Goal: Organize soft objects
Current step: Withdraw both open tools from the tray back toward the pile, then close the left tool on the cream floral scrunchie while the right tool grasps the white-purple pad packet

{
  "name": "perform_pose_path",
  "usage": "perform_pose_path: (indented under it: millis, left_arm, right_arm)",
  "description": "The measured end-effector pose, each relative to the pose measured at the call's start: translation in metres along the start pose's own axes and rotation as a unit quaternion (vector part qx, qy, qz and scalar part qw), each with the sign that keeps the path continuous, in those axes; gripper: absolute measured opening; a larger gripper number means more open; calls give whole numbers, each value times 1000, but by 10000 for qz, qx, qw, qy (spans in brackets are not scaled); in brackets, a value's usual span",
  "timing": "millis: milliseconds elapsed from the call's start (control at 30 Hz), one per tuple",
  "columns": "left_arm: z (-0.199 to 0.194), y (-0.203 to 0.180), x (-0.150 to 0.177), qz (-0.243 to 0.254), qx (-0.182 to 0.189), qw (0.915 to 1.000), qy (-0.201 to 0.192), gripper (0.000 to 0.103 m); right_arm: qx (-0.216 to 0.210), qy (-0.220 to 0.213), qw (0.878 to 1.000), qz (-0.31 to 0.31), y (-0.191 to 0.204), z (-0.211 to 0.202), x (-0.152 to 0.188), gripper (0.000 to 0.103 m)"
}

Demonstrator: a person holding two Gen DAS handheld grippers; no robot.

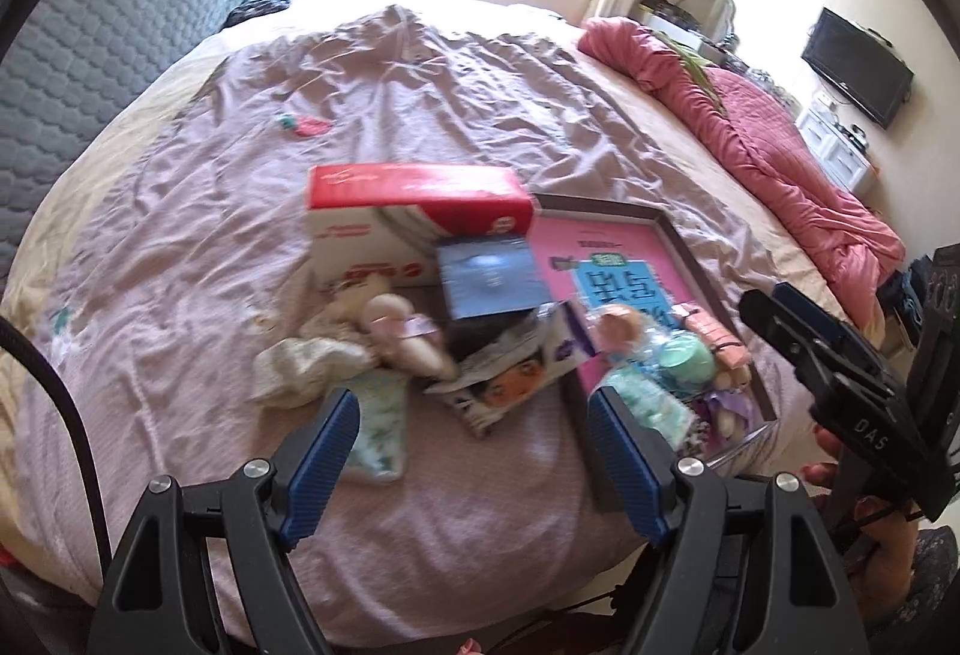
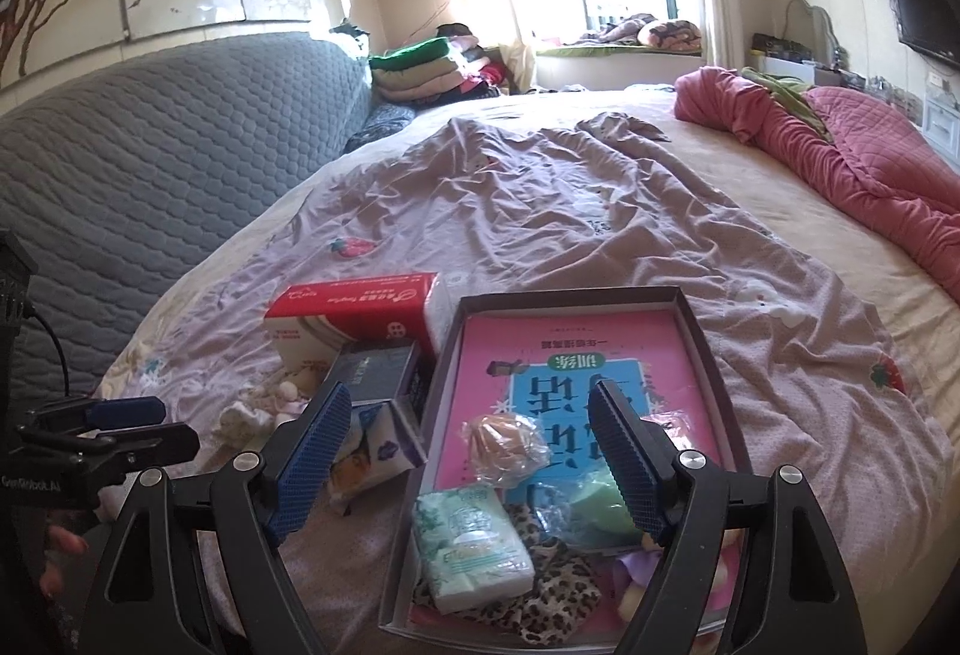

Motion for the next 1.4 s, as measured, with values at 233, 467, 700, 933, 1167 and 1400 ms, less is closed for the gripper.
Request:
perform_pose_path:
  millis: [233, 467, 700, 933, 1167, 1400]
  left_arm:
    - [2, 35, 10, -175, -247, 9995, 43, 78]
    - [10, 60, 18, -382, -376, 9985, 121, 78]
    - [20, 69, 22, -444, -406, 9981, 147, 78]
    - [29, 78, 26, -499, -370, 9980, 151, 78]
    - [39, 89, 27, -648, -241, 9975, 133, 78]
    - [52, 95, 22, -673, -197, 9975, 113, 78]
  right_arm:
    - [-160, 216, 9994, -211, 23, 12, 8, 82]
    - [-394, 636, 9970, -175, 40, 35, 23, 82]
    - [-734, 1065, 9906, 451, 66, 59, 46, 82]
    - [-564, 1226, 9836, 1200, 78, 82, 60, 82]
    - [-377, 1066, 9790, 1698, 77, 101, 57, 82]
    - [149, 1142, 9718, 2056, 66, 124, 63, 82]
Point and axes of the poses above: each gripper's, at about its wrist camera, not at the fingertips, and z roughly the way its jaws point, y to its left, x to its underside, the point moved 6 cm from there along z, roughly the way its jaws point, and after that the axes turned 4 degrees about -x, right-handed, at the moved point
